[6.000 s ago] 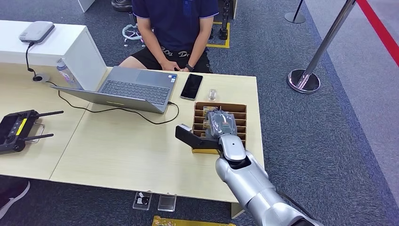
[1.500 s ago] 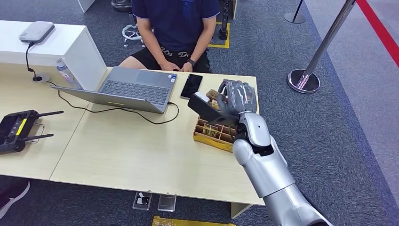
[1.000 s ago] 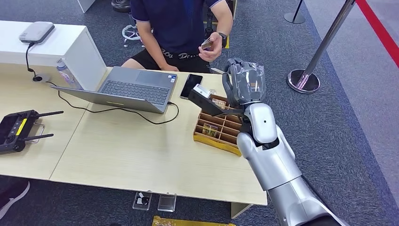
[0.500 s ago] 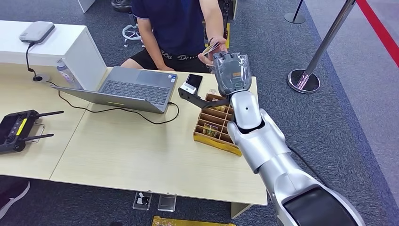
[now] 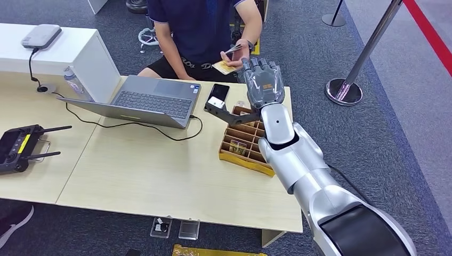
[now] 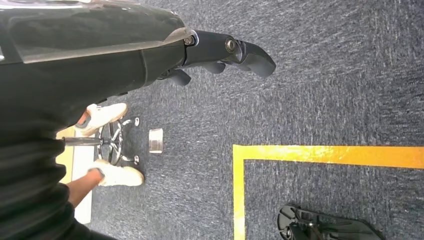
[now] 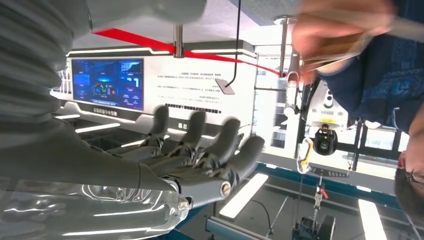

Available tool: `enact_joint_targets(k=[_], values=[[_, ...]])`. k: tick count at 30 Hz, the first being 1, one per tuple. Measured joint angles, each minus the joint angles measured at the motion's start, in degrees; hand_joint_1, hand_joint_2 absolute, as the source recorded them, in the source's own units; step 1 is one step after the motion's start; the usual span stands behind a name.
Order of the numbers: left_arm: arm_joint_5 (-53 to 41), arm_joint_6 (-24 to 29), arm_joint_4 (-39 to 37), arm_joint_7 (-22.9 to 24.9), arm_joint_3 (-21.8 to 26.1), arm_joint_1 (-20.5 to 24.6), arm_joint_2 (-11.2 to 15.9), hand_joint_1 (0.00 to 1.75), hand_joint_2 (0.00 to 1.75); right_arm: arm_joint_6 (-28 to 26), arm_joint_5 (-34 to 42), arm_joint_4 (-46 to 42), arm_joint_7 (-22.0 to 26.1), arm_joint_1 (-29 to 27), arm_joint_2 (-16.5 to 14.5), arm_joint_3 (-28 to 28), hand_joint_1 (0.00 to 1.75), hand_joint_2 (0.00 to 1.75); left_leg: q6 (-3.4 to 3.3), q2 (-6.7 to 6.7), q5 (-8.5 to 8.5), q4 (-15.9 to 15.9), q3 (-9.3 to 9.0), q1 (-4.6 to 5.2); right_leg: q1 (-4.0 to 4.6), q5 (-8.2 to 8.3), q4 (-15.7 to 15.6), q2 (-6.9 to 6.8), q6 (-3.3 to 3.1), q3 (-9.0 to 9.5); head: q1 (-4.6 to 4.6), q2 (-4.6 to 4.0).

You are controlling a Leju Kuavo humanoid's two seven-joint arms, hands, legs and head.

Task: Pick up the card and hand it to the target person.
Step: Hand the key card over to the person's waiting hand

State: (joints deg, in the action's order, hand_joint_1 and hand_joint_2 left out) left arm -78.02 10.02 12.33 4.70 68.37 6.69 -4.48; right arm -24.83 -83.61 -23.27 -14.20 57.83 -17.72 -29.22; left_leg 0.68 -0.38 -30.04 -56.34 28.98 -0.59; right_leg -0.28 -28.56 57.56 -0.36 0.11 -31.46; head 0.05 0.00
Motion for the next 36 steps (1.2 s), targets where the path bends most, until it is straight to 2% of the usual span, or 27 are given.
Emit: enact_joint_targets(k=[7, 11, 14, 20, 25, 32, 36], values=[[0.6, 0.2, 0.0, -0.1, 0.0, 0.0, 0.3, 0.0, 0.0, -1.3, 1.4, 0.0, 3.4, 0.3, 0.0, 1.8, 0.0, 1.75, 0.0, 0.0, 0.01, 0.0, -0.01, 0.0, 0.0, 0.0, 0.0, 0.0, 0.0, 0.0, 0.03, 0.0], [1.1, 0.3, 0.0, -0.2, 0.2, 0.0, 0.5, 0.0, 0.0, -1.5, 8.0, -1.3, 8.3, 0.3, 0.5, 6.1, 0.0, 1.75, 0.0, -0.01, 0.01, 0.0, -0.02, 0.0, 0.0, 0.0, 0.0, -0.01, 0.0, 0.0, 0.0, 0.0], [1.7, 0.4, 0.0, -0.3, 0.6, -0.3, 0.6, 0.0, 0.0, -0.8, 14.9, -2.9, 12.1, 0.4, 2.2, 11.3, 0.0, 1.75, 0.0, -0.02, 0.01, -0.1, 0.0, 0.0, 0.0, 0.01, 0.0, -0.02, 0.02, 0.0, -0.01, 0.0], [2.6, 0.4, 0.0, -0.4, 1.6, -0.8, 0.9, 0.0, 0.0, 3.8, 31.1, -4.4, 19.2, 0.4, 9.0, 25.0, 0.0, 1.75, -0.02, -0.09, 0.0, -0.2, 0.09, 0.01, -0.01, 0.08, -0.1, -0.06, 0.12, 0.0, 0.06, 0.0], [2.9, 0.1, 0.0, -0.9, 2.0, -1.1, 0.9, 0.0, 0.0, 5.2, 38.3, -3.9, 23.1, -2.2, 16.8, 35.0, 0.0, 1.75, -0.05, -0.14, -0.03, -0.2, 0.11, 0.01, -0.01, 0.11, -0.1, -0.07, 0.17, 0.0, 0.11, 0.0], [3.3, -0.2, 0.0, -0.7, 2.4, -1.2, 1.0, 0.0, 0.0, 10.1, 43.3, -0.3, 23.3, -12.1, 26.9, 44.9, 0.0, 1.75, -0.1, -0.22, -0.07, -0.2, 0.16, 0.0, 0.0, 0.1, -0.2, -0.14, 0.18, 0.0, 0.07, 0.0], [3.5, -0.4, 0.0, -0.1, 2.6, -1.2, 1.2, 0.0, 0.0, 16.6, 47.5, 2.4, 23.2, -21.3, 30.1, 50.0, 0.0, 1.75, -0.11, -0.23, -0.1, -0.2, 0.18, 0.0, 0.0, 0.07, -0.2, -0.17, 0.17, -0.01, 0.07, 0.0]])
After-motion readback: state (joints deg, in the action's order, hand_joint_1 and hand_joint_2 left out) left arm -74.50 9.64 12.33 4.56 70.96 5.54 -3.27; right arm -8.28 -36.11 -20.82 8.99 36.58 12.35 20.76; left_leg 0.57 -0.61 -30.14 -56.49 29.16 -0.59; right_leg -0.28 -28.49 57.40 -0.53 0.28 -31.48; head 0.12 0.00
